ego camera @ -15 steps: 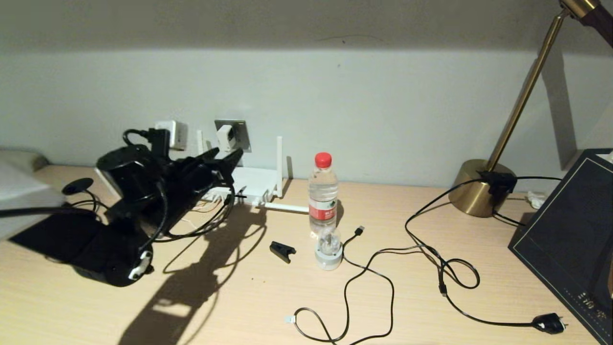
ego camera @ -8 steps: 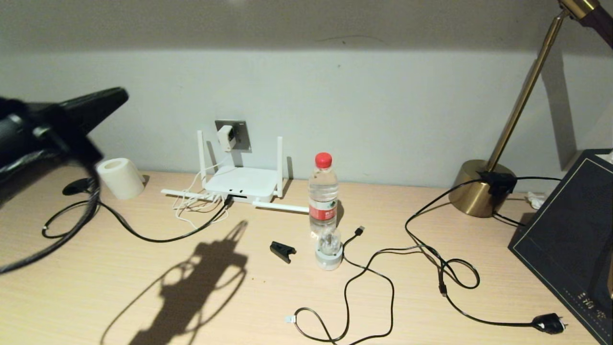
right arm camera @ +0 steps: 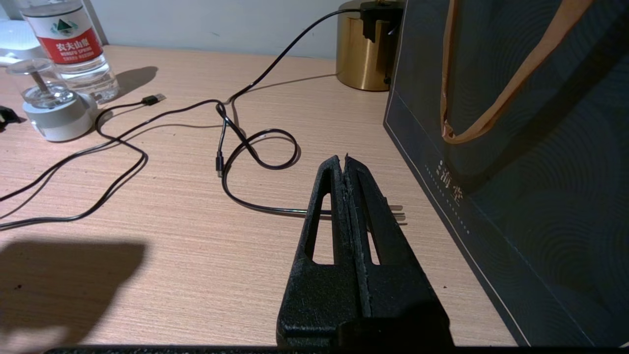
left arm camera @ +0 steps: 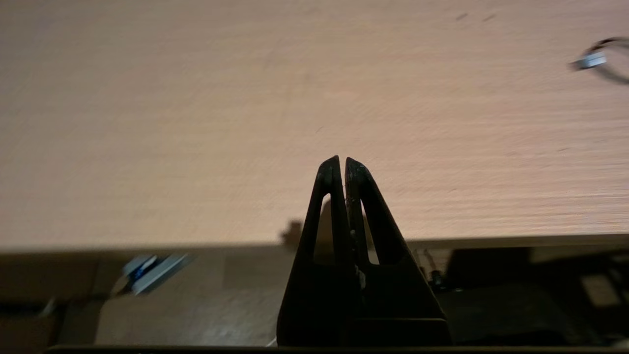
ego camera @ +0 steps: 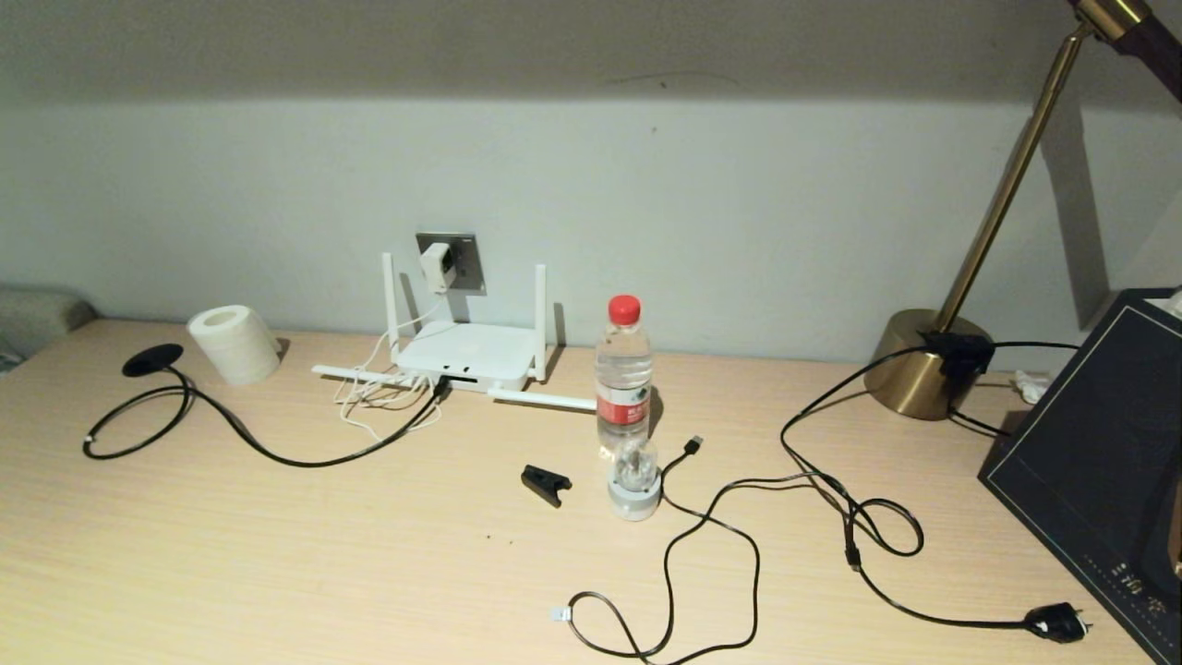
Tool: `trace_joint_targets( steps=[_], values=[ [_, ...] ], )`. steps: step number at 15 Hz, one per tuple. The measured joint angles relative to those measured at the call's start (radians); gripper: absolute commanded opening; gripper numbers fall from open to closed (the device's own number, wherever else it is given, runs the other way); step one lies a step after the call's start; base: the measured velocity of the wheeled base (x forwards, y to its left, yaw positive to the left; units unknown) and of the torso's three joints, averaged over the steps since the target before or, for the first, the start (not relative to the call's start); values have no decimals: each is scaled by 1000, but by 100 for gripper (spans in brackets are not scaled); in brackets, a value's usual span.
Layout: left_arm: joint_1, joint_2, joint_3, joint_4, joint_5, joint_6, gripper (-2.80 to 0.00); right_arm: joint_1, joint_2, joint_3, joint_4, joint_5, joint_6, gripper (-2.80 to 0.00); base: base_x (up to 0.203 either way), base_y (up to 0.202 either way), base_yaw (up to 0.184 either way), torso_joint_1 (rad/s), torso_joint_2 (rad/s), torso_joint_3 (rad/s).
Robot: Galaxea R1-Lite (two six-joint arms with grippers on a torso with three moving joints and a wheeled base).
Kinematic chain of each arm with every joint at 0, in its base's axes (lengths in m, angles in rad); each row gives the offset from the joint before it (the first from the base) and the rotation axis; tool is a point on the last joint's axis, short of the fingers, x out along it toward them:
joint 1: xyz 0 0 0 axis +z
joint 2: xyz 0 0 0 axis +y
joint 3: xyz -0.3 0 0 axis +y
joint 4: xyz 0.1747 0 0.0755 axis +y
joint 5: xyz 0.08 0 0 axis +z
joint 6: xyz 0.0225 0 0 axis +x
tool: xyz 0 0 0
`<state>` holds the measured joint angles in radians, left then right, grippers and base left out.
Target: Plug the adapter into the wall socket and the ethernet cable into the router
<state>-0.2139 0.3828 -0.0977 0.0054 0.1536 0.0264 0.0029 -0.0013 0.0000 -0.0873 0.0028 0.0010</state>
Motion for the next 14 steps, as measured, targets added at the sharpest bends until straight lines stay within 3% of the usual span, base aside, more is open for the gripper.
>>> trace_joint_targets(
  steps=[2,4,6,10,11,13,14],
  values=[
    [61,-60,27,33,52,-22,-280,-1,0,0,1,0,1,-280,0,0,0,0,0,0],
    [159,-93,34,42,46,-20,-280,-1,0,0,0,0,-1,-280,0,0,0,0,0,0],
    [231,-123,36,46,0,18,-280,-1,0,0,0,0,-2,-280,0,0,0,0,0,0],
    [224,-295,55,51,-160,84,-280,-1,0,0,0,0,-3,-280,0,0,0,0,0,0],
    [219,-322,60,49,-167,67,-280,-1,0,0,-1,0,-3,-280,0,0,0,0,0,0],
    [214,-359,68,43,-149,-49,-280,-1,0,0,0,0,-3,-280,0,0,0,0,0,0],
    [212,-370,70,40,-144,-68,-280,-1,0,0,-1,0,-7,-280,0,0,0,0,0,0]
  ],
)
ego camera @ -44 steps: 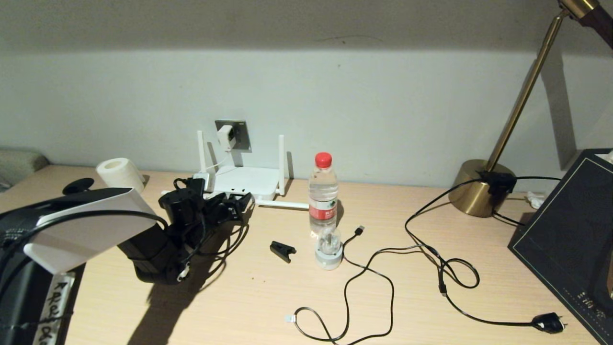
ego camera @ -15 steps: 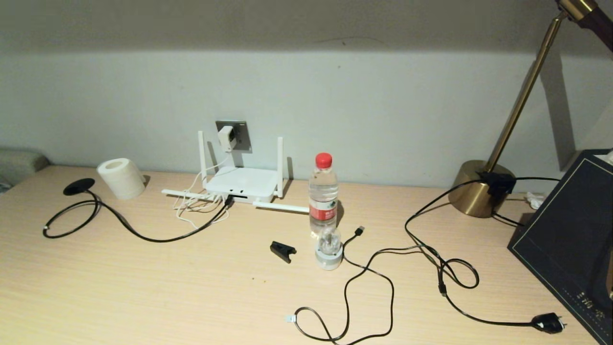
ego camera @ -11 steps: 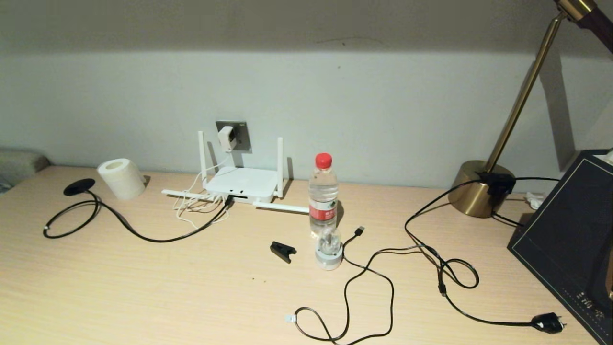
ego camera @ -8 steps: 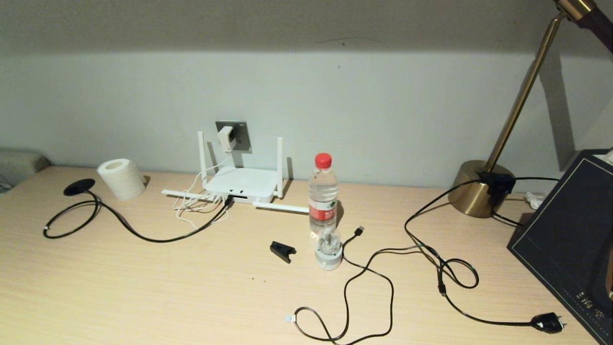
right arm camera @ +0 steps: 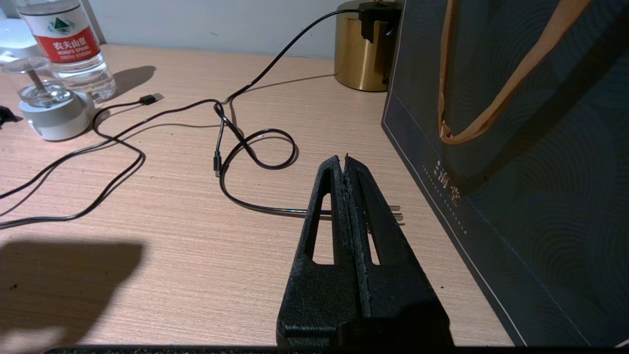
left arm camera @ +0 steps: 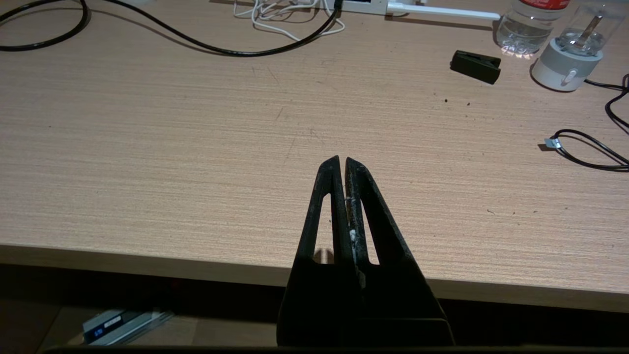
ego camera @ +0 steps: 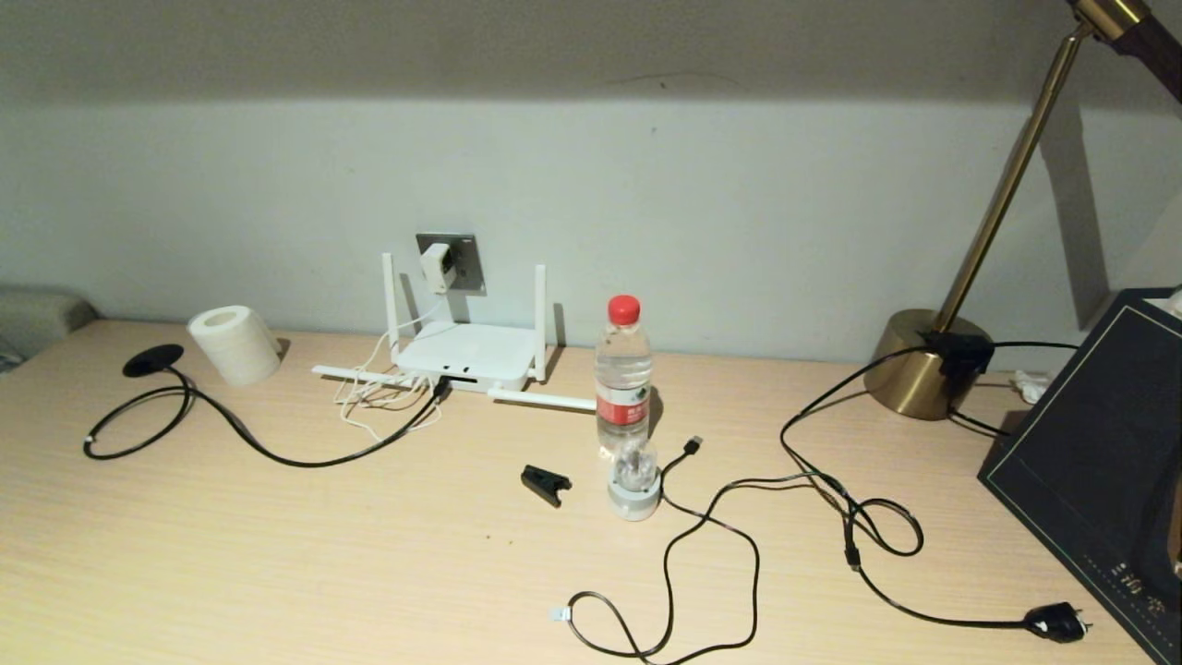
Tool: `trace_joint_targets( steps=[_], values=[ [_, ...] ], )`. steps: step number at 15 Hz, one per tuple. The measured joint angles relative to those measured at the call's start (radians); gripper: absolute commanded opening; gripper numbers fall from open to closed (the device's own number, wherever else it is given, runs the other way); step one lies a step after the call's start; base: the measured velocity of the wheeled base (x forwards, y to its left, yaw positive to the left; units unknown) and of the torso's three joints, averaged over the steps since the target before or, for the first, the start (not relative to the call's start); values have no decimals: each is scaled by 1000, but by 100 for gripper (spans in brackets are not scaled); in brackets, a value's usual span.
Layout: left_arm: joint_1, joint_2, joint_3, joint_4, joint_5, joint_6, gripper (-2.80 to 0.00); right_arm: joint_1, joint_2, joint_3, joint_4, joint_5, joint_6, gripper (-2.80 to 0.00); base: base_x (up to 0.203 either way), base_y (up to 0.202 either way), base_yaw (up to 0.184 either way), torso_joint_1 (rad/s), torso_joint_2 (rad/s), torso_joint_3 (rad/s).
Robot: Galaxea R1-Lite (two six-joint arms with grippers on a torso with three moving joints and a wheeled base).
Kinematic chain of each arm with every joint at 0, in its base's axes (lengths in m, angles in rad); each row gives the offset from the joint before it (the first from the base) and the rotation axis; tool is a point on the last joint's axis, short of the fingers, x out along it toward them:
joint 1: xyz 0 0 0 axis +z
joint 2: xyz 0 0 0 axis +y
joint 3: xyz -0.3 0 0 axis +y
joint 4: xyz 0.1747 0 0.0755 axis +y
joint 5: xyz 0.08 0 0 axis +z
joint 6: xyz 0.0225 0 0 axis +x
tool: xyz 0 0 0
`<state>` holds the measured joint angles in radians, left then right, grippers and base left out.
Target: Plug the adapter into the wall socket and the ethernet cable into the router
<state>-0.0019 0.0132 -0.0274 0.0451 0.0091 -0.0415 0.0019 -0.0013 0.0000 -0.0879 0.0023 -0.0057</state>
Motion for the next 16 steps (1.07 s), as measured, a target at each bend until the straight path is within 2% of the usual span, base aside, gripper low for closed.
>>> trace_joint_targets(
  steps=[4,7,12,16],
  values=[
    [-3,-14,4,-6,1,-1,-280,0,0,0,0,0,-2,-280,0,0,0,0,0,0],
    [-3,-15,22,-109,-1,7,-280,0,0,0,0,0,3,-280,0,0,0,0,0,0],
    [-3,-16,27,-88,-3,8,-280,0,0,0,1,4,-54,-280,0,0,0,0,0,0],
    [-3,-16,27,-89,-4,8,-280,-1,0,0,0,0,3,-280,0,0,0,0,0,0]
  ],
)
